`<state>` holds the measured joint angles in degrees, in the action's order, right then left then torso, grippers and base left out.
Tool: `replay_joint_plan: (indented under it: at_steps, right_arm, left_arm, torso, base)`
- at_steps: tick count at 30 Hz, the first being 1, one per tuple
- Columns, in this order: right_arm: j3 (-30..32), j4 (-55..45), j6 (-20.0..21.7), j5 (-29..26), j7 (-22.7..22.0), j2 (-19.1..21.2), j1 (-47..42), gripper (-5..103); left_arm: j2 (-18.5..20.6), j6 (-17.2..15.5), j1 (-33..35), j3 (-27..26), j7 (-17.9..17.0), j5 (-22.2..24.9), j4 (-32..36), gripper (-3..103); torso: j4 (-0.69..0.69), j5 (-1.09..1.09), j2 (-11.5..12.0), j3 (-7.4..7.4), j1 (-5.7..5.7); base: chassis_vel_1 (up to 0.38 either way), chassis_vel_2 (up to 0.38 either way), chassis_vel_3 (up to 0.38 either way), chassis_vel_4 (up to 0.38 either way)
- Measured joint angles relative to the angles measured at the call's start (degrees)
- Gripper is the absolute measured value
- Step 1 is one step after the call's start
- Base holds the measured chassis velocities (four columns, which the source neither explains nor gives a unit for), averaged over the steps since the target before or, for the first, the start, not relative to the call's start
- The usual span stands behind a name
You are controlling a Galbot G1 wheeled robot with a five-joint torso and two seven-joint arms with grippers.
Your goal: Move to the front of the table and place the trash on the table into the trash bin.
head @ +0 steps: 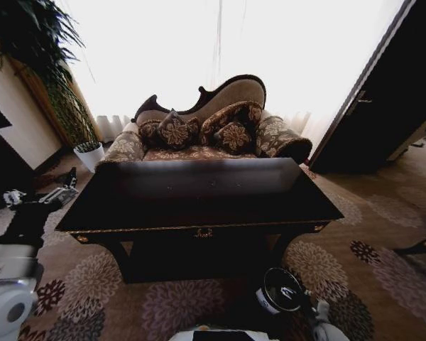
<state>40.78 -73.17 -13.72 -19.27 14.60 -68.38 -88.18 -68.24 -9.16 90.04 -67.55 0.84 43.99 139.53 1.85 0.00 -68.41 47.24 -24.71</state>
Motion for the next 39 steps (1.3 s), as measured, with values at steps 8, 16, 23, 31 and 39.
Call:
replay_joint_plan:
  at_steps: [8,16,23,31,39]
  right_arm:
    - [5.73,-20.07,-6.94,-0.98,3.16,-1.92,-13.48,100]
    - [10.60,-32.09,-9.67,-4.07,5.64,-3.27,-19.28,100]
    - [13.45,-47.80,-7.63,-9.99,4.08,-3.80,-20.57,100]
    - [16.24,-58.19,-1.03,-12.10,-1.38,0.51,-19.31,100]
    - [16.19,-60.13,3.62,-14.81,-5.69,8.06,-15.66,100]
  left_arm:
    - [-0.33,-0.06,-2.47,4.22,-0.02,-1.40,-1.54,100]
    - [-0.48,-0.06,-3.13,5.06,-0.05,-1.70,-2.22,100]
    - [-0.46,0.08,-2.40,4.54,-0.06,-1.83,-2.25,100]
    - [-1.51,0.23,0.03,4.25,-0.71,-2.41,-0.87,100]
    - [-4.35,0.59,3.76,5.06,-1.44,-4.49,0.57,100]
  torso:
    - [0.00,0.00,0.00,0.00,0.00]
    - [0.00,0.00,0.00,0.00,0.01]
    - [0.00,0.00,0.00,0.00,0.00]
    - [0.00,0.01,0.00,0.00,0.00]
    - [0.00,0.01,0.00,0.01,0.00]
  base:
    - [0.000,0.000,0.000,0.000]
    - [0.000,0.000,0.000,0.000]
    - [0.000,0.000,0.000,0.000]
    - [0.000,0.000,0.000,0.000]
    - [0.000,0.000,0.000,0.000]
